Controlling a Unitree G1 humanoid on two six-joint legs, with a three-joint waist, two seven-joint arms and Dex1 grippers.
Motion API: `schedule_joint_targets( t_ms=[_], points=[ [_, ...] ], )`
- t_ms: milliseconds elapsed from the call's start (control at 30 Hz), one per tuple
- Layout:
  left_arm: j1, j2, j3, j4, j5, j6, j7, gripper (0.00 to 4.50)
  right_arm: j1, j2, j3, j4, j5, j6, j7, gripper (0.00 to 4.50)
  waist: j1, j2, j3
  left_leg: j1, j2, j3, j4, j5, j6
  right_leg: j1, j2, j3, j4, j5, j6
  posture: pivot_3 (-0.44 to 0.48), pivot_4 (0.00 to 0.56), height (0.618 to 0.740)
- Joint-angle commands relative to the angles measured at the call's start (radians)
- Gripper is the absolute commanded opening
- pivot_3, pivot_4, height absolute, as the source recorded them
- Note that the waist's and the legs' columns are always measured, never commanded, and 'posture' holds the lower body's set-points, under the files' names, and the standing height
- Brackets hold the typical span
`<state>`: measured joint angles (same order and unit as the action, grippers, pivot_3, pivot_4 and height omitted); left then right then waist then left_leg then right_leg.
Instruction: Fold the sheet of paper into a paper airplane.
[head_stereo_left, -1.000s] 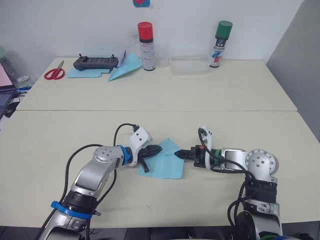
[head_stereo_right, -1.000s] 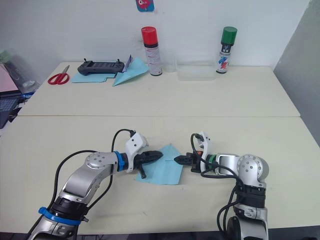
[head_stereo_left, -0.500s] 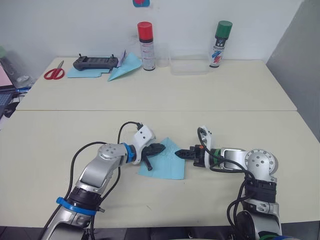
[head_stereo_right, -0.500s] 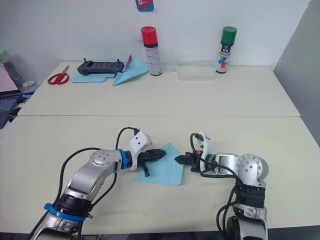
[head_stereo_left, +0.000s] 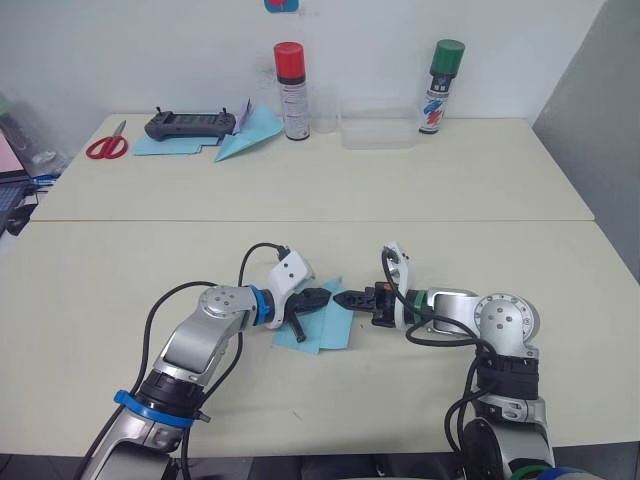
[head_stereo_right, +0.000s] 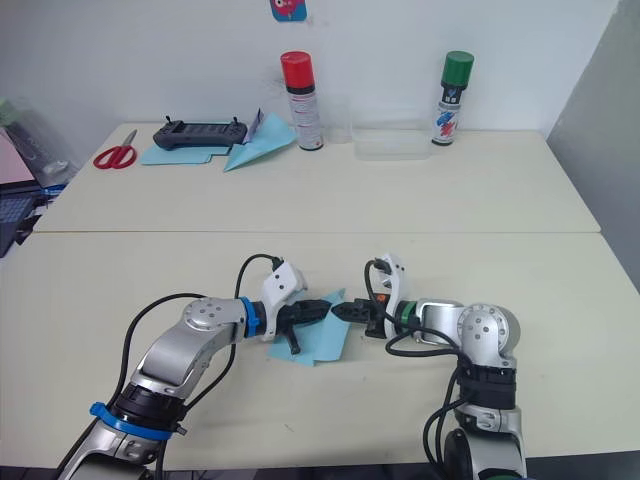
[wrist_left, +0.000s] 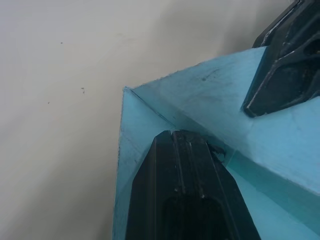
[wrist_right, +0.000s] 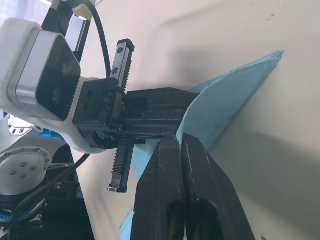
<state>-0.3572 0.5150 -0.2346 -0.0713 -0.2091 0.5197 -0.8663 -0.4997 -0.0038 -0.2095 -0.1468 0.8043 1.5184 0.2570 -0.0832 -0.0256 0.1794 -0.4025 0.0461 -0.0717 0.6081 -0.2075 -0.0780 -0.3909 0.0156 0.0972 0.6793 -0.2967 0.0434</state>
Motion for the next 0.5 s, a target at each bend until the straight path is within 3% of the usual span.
schedule_joint_targets(
  t_ms=[33, 267, 500],
  points=[
    [-0.005, 0.036, 0.025, -0.013, 0.009, 0.007, -0.002, 0.0, -0.018, 0.003, 0.017, 0.003, 0.001, -0.038, 0.02, 0.04, 0.0, 0.0, 0.0, 0.0, 0.0, 0.0, 0.0, 0.0, 0.0, 0.0, 0.0, 0.0, 0.0, 0.0, 0.0, 0.0, 0.15, 0.74],
    [0.006, 0.144, 0.064, -0.013, -0.001, 0.013, -0.043, 0.0, -0.004, -0.035, 0.05, 0.014, -0.003, -0.069, 0.032, 0.04, -0.001, 0.001, 0.001, 0.0, 0.0, 0.0, 0.0, 0.0, 0.0, 0.0, 0.0, 0.0, 0.0, 0.0, 0.0, 0.0, 0.15, 0.74],
    [0.042, 0.142, 0.056, -0.043, -0.013, 0.036, -0.038, 0.0, -0.006, -0.064, 0.07, 0.028, -0.007, -0.105, 0.047, 0.04, -0.001, 0.001, 0.001, 0.0, 0.0, 0.0, 0.0, 0.0, 0.0, 0.0, 0.0, 0.0, 0.0, 0.0, 0.0, 0.0, 0.15, 0.74]
  ],
)
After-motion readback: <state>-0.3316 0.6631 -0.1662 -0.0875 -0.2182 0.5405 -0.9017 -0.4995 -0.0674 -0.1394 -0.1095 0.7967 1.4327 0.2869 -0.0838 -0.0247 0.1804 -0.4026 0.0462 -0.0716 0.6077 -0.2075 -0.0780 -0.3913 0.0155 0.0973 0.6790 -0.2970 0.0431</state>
